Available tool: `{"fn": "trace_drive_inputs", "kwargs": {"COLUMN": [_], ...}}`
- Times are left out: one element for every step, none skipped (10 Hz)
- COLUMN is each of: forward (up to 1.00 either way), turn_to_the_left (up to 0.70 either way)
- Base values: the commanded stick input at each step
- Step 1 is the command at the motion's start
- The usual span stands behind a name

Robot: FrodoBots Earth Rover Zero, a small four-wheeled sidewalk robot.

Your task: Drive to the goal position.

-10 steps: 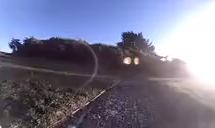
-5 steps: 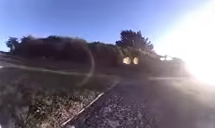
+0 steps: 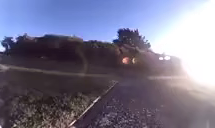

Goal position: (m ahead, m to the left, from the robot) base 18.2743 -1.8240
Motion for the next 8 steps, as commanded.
{"fn": "trace_drive_inputs", "kwargs": {"forward": [0.7, 0.7, 0.45, 0.45, 0.45, 0.45, 0.45, 0.45], "turn_to_the_left": [-0.14, -0.14, -0.27, -0.27, -0.27, -0.27, -0.27, -0.27]}}
